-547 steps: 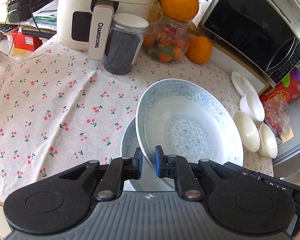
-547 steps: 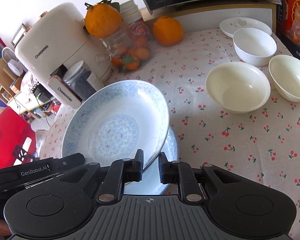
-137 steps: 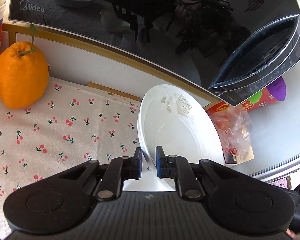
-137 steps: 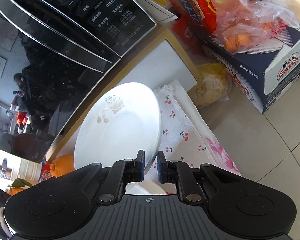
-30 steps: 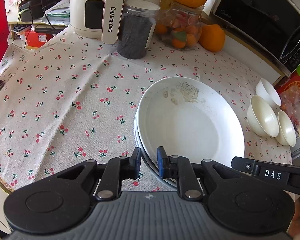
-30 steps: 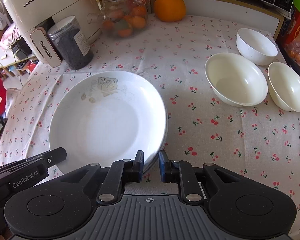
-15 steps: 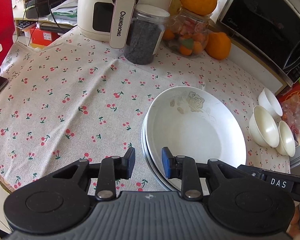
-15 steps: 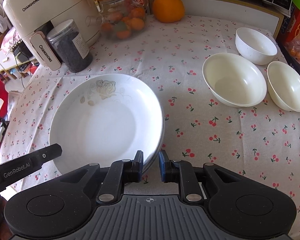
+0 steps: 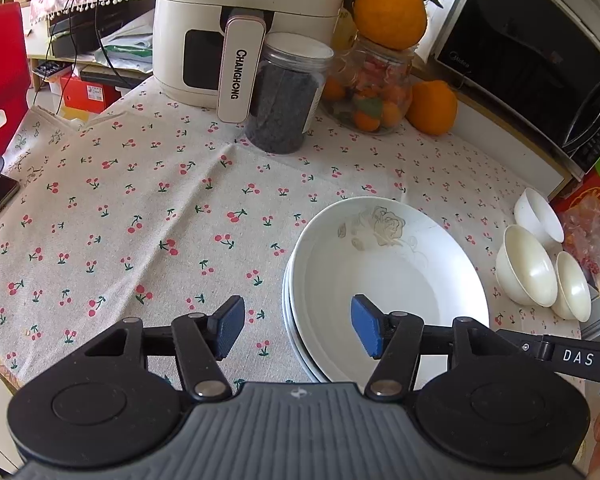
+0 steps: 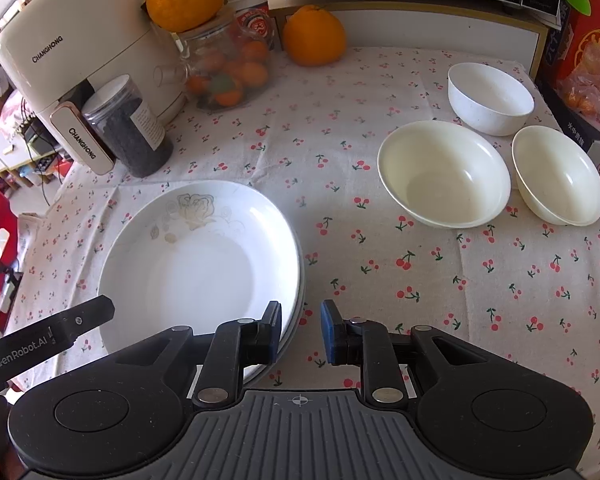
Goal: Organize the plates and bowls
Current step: 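Open both tools to release the white plate rim, then withdraw both open tools and move them toward the white bowls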
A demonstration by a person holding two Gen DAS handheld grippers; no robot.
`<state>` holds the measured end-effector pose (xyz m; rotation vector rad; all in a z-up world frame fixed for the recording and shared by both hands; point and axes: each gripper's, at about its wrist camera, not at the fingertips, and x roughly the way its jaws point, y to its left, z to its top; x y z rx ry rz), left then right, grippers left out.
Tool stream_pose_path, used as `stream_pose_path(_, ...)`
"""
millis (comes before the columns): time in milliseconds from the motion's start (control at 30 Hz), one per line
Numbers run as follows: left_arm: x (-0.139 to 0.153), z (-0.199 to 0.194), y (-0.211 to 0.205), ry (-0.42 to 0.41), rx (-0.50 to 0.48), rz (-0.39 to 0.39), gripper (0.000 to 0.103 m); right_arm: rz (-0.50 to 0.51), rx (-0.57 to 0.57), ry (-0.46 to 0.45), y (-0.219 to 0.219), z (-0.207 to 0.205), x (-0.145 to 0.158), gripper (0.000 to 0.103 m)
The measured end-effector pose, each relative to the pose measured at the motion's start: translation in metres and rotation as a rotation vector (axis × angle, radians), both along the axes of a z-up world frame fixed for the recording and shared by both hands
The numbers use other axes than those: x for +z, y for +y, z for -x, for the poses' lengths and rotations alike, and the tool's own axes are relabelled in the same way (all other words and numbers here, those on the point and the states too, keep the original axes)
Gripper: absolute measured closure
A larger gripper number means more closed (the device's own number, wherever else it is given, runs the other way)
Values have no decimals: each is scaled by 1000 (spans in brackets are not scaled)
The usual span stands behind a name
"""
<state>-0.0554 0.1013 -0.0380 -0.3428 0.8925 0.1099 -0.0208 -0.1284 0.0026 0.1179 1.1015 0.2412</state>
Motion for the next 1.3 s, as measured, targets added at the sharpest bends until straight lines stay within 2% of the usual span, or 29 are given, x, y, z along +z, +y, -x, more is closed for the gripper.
stream_pose_path(100, 0, 0, -1, -1, -8, -2, 40, -8, -8, -3, -2, 0, 2, 79)
stream_pose_path(233, 0, -1, -1, -5, -6, -19, 33, -2, -15, -14, -4, 0, 3, 61)
stream_pose_path(567, -2, -2, -1, 7, -5, -13, 27, -11, -37, 1, -8, -2, -1, 51)
stream_pose_path(633, -2, -3, 0, 12, -8, -8, 26, -16, -39, 4, -8, -2, -1, 43)
stream_pose_path(833, -5, -3, 5, 23, 10, -3, 23, -7, -57, 24, -9, -5, -9, 42)
stream_pose_path(967, -5, -4, 6, 25, 8, 29, 23, -63, -83, 49, -19, -8, -12, 42)
stream_pose_path(1167, -7, -7, 3, 30, 4, 26, 25, -89, -107, 35, -24, -9, -10, 43)
stream_pose_path(1300, 0, -8, 6, 1, 16, 15, 25, -136, -125, 8, -32, -11, 1, 43)
